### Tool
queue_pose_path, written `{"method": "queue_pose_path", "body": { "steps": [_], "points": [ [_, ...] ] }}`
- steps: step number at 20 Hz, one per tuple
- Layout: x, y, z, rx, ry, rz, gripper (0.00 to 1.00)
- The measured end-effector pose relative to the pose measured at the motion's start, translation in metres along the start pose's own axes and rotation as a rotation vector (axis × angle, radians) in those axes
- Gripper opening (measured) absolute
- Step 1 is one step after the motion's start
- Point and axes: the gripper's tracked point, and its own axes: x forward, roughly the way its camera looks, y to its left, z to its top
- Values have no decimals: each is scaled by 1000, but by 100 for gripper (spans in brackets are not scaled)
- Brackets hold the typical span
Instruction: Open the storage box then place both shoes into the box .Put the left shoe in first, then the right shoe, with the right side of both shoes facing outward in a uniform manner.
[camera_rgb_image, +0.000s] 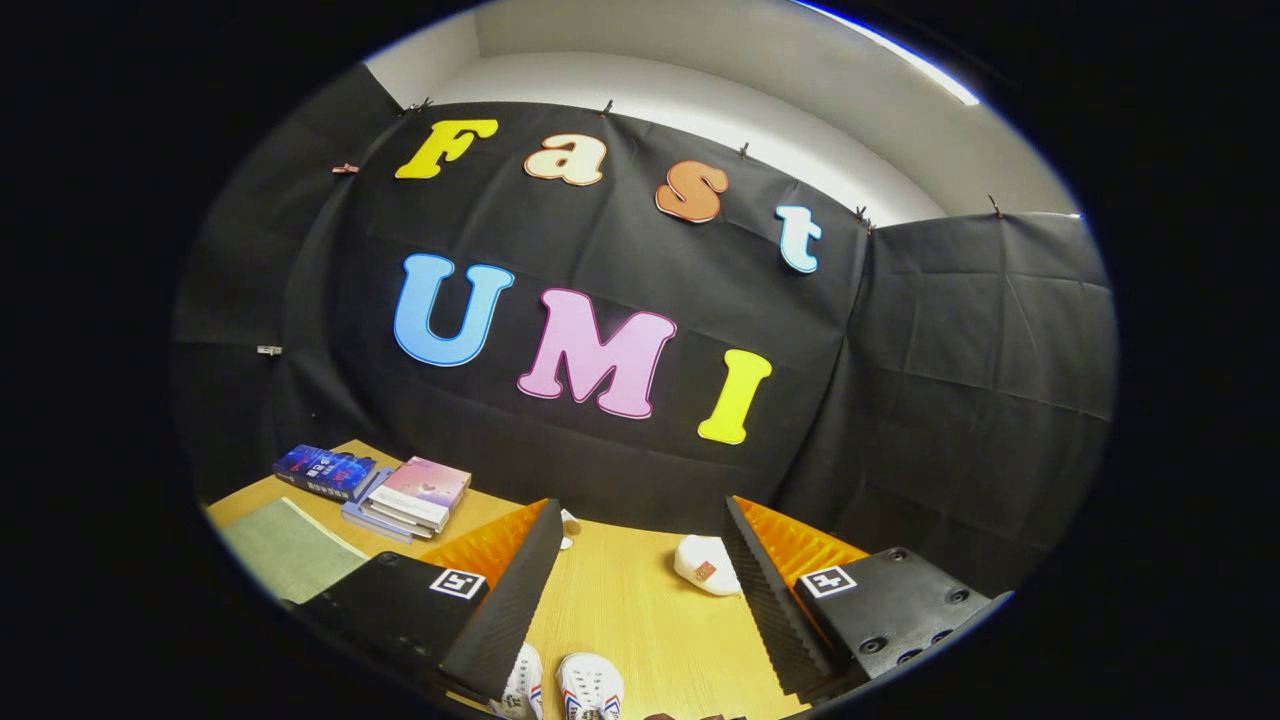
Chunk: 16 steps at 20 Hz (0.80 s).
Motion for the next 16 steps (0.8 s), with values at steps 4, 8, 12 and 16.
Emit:
{"method": "queue_pose_path", "body": {
  "steps": [4,8,12,16],
  "points": [
    [0,0,-5,18,14,1,98],
    [2,10,-13,36,33,31,98],
    [5,37,-31,97,79,131,98],
    [-2,99,-44,268,132,400,98]
  ]
}}
